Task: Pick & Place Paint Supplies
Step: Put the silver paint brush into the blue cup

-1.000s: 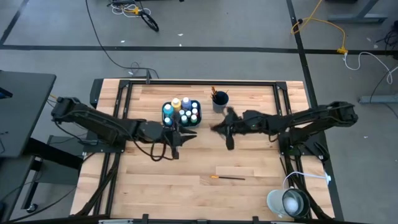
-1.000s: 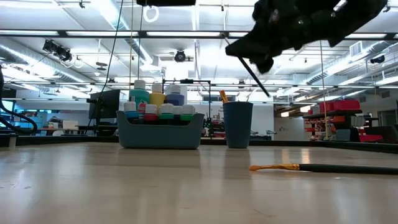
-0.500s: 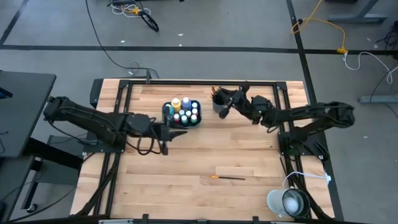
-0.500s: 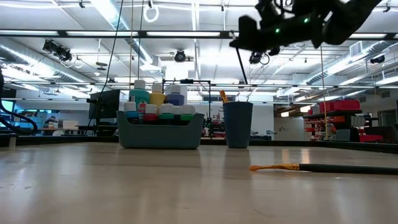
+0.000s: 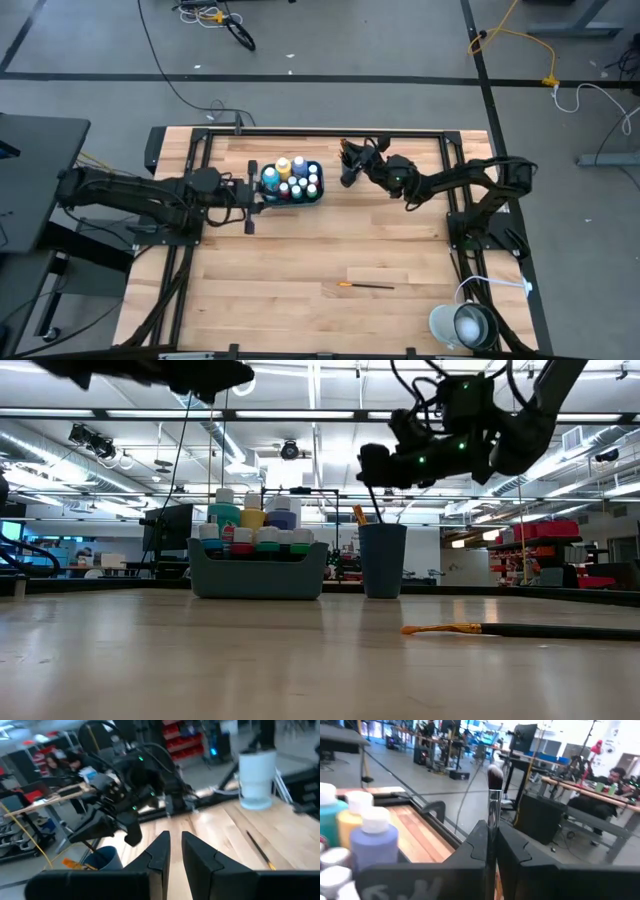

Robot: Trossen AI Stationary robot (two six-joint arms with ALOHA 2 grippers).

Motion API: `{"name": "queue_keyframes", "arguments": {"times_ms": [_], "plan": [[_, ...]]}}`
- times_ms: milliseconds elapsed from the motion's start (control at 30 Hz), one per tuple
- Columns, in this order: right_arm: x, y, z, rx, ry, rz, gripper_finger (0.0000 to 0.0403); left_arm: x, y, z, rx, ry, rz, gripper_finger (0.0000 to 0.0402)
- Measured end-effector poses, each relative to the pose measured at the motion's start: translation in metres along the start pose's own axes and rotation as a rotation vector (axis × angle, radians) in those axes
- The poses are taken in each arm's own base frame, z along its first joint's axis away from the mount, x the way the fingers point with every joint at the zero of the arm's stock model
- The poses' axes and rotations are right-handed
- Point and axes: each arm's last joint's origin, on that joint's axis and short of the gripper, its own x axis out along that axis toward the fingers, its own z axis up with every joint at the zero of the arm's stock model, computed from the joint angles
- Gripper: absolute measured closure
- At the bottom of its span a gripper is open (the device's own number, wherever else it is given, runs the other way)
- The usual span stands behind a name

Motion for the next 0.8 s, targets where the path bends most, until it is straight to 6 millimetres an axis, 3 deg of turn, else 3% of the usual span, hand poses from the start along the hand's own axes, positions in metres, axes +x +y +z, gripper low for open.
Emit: {"name": "queue_keyframes", "arguments": {"times_ms": [133, 300, 800], "plan": [[0.004, 0.0, -0.015, -0.024, 0.055, -0.038, 0.0381, -0.004, -0.002, -0.022, -0.04, -0.056, 0.037, 0.0347], [0.007, 0.0, -0.023, -0.033, 0.077, -0.052, 0.0375, -0.005, -0.004, -0.033, -0.046, -0.054, 0.041, 0.0347], [0.011, -0.006, -0.039, 0.073, 0.167, -0.076, 0.0346, -0.006, -0.004, -0.034, -0.065, -0.056, 0.043, 0.0347]]}}
